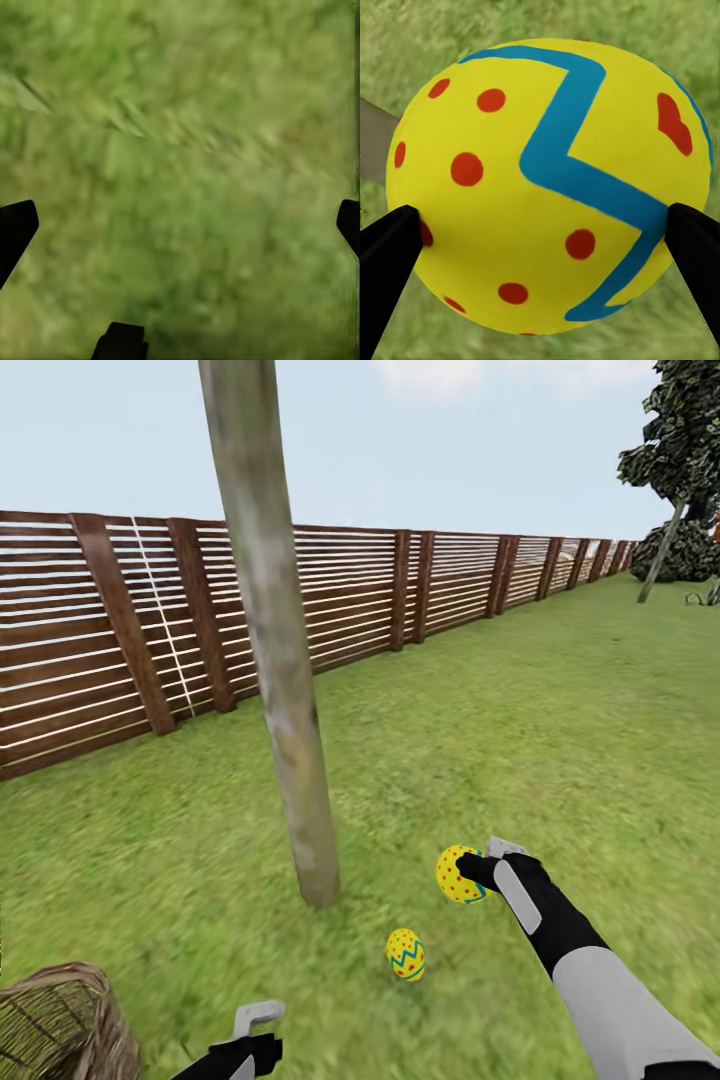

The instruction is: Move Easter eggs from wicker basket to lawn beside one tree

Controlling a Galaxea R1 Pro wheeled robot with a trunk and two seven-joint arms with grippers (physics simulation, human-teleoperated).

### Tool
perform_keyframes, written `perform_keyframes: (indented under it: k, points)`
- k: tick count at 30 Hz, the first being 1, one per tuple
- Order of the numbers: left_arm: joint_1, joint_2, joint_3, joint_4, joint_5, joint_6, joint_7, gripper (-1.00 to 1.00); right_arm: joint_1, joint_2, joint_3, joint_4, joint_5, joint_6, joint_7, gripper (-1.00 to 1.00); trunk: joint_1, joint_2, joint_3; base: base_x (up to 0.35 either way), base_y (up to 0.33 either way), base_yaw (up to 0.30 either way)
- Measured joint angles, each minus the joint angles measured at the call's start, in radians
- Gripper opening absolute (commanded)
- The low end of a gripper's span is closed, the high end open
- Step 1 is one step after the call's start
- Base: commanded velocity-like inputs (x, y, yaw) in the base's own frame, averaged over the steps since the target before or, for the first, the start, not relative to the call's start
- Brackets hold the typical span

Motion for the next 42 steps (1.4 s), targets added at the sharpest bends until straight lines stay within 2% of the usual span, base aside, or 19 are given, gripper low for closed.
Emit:
perform_keyframes:
  k: [16, 19, 20, 21, 22, 23, 25, 26, 28, 30, 32, 37, 42]
  points:
    - [0.000, 0.002, 0.000, 0.000, 0.000, 0.000, -0.002, 1.00, 0.000, 0.008, 0.002, 0.001, 0.002, 0.000, -0.001, -1.00, 0.000, 0.000, 0.018, 0.192, -0.282, 0.208]
    - [0.000, 0.011, 0.007, -0.001, 0.007, 0.005, -0.017, 1.00, 0.000, 0.009, 0.002, 0.001, 0.009, 0.000, -0.001, -1.00, 0.000, 0.000, 0.021, 0.049, -0.069, 0.208]
    - [-0.001, 0.015, 0.011, -0.002, 0.011, 0.010, -0.043, 1.00, 0.000, 0.009, 0.002, 0.001, 0.014, 0.000, -0.001, -1.00, 0.000, 0.000, 0.022, 0.011, -0.016, 0.208]
    - [-0.005, 0.029, 0.015, -0.006, 0.014, 0.036, -0.088, 1.00, 0.000, 0.008, 0.001, 0.001, 0.016, 0.000, 0.000, -1.00, 0.000, 0.000, 0.024, 0.006, -0.008, 0.208]
    - [-0.008, 0.058, 0.018, -0.011, 0.017, 0.102, -0.148, 1.00, 0.000, 0.008, 0.001, 0.002, 0.017, 0.000, 0.000, -1.00, 0.000, 0.000, 0.025, 0.003, -0.004, 0.208]
    - [-0.012, 0.100, 0.036, -0.025, 0.029, 0.193, -0.216, 1.00, 0.000, 0.008, 0.001, 0.001, 0.017, 0.000, 0.000, -1.00, 0.000, 0.000, 0.026, 0.002, -0.002, 0.208]
    - [-0.016, 0.211, 0.120, -0.103, 0.092, 0.369, -0.396, 1.00, 0.000, 0.008, 0.002, 0.001, 0.018, 0.001, 0.000, -1.00, 0.000, 0.000, 0.028, 0.001, -0.001, 0.208]
    - [-0.017, 0.251, 0.154, -0.154, 0.126, 0.451, -0.482, 1.00, 0.000, 0.008, 0.002, 0.002, 0.018, 0.001, 0.000, -1.00, 0.000, 0.000, 0.029, 0.000, 0.000, 0.208]
    - [-0.017, 0.299, 0.185, -0.252, 0.163, 0.595, -0.600, 1.00, 0.000, 0.006, 0.002, 0.001, 0.019, 0.002, -0.001, -1.00, 0.000, 0.000, 0.031, 0.000, 0.000, 0.208]
    - [-0.016, 0.315, 0.197, -0.358, 0.173, 0.697, -0.649, 1.00, 0.000, 0.003, 0.002, 0.001, 0.019, 0.003, -0.003, -1.00, 0.000, 0.000, 0.034, 0.000, 0.000, 0.208]
    - [-0.016, 0.319, 0.207, -0.406, 0.173, 0.741, -0.661, 1.00, 0.000, 0.001, 0.001, 0.003, 0.017, 0.003, -0.004, -1.00, 0.000, 0.000, 0.036, 0.000, 0.000, 0.208]
    - [-0.016, 0.310, 0.213, -0.416, 0.174, 0.735, -0.662, 1.00, 0.000, 0.002, 0.000, 0.003, 0.016, 0.009, -0.006, -1.00, 0.000, 0.000, 0.041, 0.026, -0.047, 0.163]
    - [-0.016, 0.308, 0.211, -0.416, 0.174, 0.732, -0.659, 1.00, 0.000, 0.007, 0.000, 0.002, 0.016, 0.012, -0.012, -1.00, 0.000, 0.000, 0.042, 0.079, -0.277, 0.011]
